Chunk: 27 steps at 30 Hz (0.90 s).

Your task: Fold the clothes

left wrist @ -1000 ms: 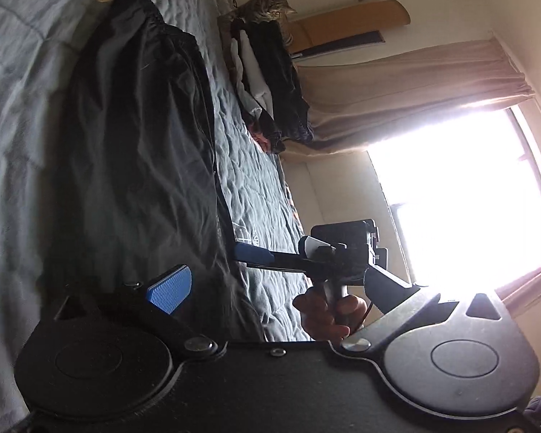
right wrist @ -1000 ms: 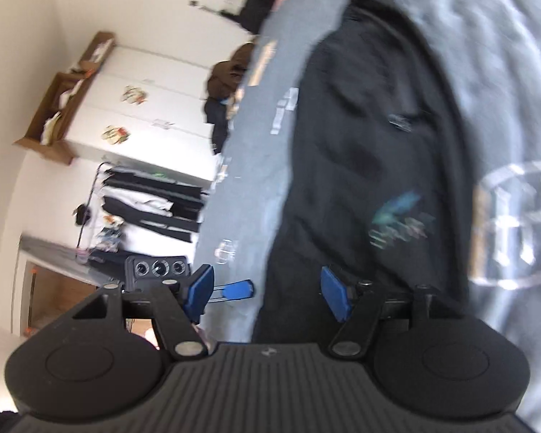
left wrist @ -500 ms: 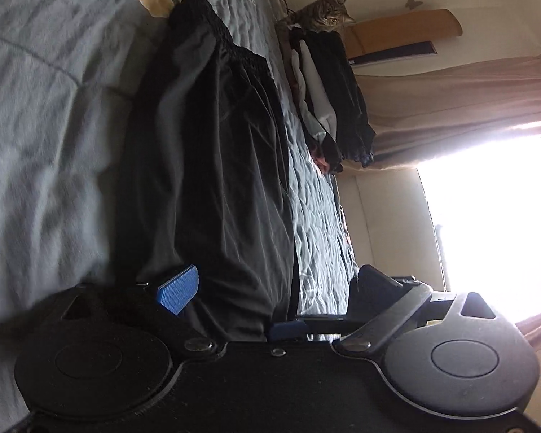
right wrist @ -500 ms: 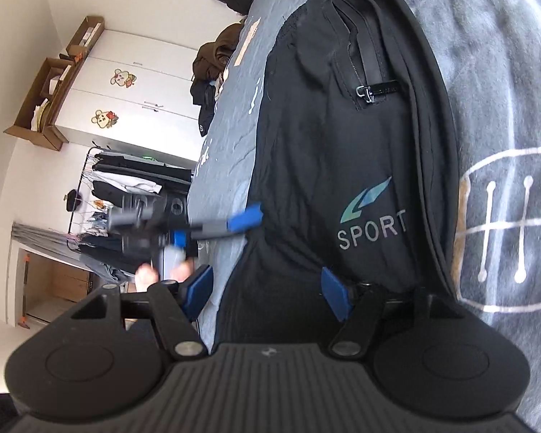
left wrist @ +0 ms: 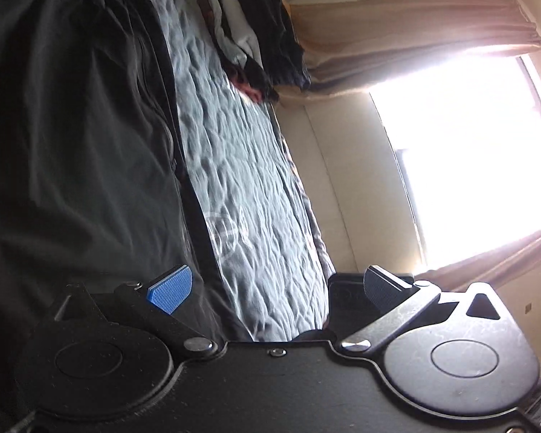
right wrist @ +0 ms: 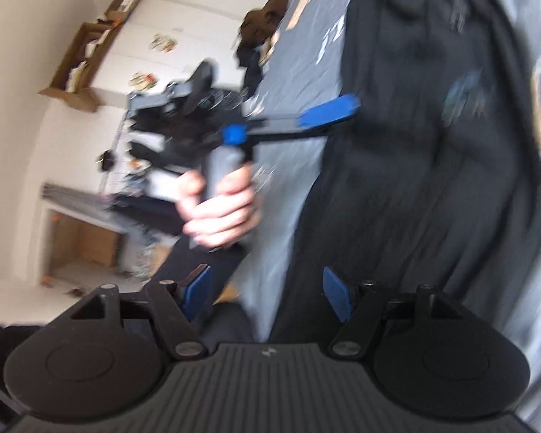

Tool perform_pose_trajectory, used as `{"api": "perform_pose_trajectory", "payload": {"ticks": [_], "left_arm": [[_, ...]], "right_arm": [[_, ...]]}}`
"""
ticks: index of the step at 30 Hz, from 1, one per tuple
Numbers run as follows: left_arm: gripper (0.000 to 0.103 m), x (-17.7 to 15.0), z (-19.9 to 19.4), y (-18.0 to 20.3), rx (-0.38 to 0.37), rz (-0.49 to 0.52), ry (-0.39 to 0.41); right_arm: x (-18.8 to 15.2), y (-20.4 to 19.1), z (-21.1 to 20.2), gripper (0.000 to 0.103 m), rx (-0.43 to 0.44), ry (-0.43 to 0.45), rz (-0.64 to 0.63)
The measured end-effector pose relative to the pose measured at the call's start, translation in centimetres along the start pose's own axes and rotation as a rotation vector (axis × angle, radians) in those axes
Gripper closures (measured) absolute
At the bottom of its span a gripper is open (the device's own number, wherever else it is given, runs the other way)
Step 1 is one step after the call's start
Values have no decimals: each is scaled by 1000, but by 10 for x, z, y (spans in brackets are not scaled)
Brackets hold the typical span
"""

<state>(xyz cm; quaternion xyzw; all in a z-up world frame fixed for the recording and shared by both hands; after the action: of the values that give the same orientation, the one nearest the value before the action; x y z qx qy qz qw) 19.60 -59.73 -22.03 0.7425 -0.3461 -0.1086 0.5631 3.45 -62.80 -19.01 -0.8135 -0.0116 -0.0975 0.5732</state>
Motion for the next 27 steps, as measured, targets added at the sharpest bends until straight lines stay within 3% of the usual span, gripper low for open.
{"api": "perform_pose_trajectory", "payload": {"ticks": [2,5,14,20,24,27], "left_arm": [[0,-24,17,-2,3,-1,-68],[1,-42,35,-18,27,-27,-105],[8,-6,16,-47,62,-68,15],[7,35,-11,-57,129,-84,96],[5,63,-30,-66,285,-86,120],[4,76,-33,-62,575,5,54]], "right_arm": [[-18,1,8,36,-15,-67,6],[-27,13,9,36,-26,-75,37],[-27,28,6,36,-49,-19,23],[-37,35,5,36,-80,-28,-18],[-37,36,5,36,-79,-33,-22],[-37,36,4,37,-80,-36,-26]]}}
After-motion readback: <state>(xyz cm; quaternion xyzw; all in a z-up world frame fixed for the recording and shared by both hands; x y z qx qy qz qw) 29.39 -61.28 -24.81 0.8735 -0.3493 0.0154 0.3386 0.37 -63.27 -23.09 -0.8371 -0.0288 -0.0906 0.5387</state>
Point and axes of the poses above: each gripper's, at about its wrist camera, not at the fingertips, and z roughly the way its jaws point, y to its right, x to its top, the point moved 9 cm from there along z, roughly the way its jaws point, and after that the axes turned 12 degrees about -y, right-handed, at the moved point
